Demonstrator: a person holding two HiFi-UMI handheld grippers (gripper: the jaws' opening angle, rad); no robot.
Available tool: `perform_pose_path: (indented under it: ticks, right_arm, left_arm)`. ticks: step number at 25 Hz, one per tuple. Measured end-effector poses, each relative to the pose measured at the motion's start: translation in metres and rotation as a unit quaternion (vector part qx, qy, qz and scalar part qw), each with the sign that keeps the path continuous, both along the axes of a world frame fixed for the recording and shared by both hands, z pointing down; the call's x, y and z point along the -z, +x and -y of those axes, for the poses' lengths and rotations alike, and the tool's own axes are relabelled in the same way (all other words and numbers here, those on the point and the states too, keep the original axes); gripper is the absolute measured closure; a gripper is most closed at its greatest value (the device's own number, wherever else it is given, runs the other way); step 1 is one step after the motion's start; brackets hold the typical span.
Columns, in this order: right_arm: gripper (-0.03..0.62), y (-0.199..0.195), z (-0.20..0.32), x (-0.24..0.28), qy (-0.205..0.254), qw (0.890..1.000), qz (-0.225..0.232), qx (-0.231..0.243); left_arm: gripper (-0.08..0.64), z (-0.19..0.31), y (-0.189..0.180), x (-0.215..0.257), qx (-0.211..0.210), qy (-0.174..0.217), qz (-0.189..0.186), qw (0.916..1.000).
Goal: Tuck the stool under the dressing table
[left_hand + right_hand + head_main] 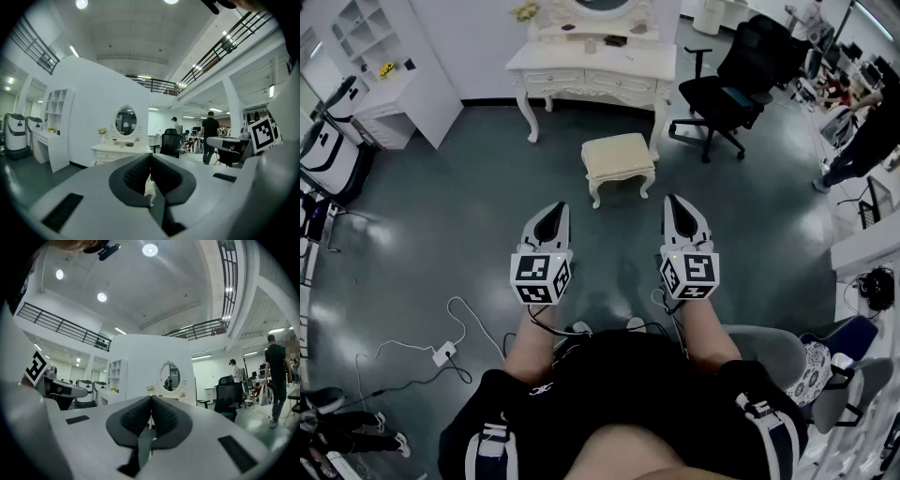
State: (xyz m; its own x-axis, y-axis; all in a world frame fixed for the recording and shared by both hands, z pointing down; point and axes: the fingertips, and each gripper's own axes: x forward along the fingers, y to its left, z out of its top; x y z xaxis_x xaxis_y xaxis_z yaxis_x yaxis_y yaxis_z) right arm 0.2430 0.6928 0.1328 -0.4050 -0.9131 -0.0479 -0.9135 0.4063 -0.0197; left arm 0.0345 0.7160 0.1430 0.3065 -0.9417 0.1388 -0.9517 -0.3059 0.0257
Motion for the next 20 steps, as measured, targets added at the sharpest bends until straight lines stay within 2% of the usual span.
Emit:
perform_pose_path:
  ticks: [10,15,20]
  right_arm:
    - [0.575,0.008,0.014,-0.001,0.004,1.0,0.01,-0.002]
    - [0.575,0.023,0.022,-0.001,0.004,1.0,0.025,0.0]
    - [0.575,0.042,0.028,-0.004,0.01,0.999,0.028,0.011]
  left_arm:
    - [0.54,0.003,0.004,0.007,0.006,0.013,0.012,0.9998]
    - [0.54,0.003,0.021,0.011,0.006,0.023,0.035,0.9991]
    - [0.54,0.008,0.044,0.009,0.008,0.022,0.036,0.9991]
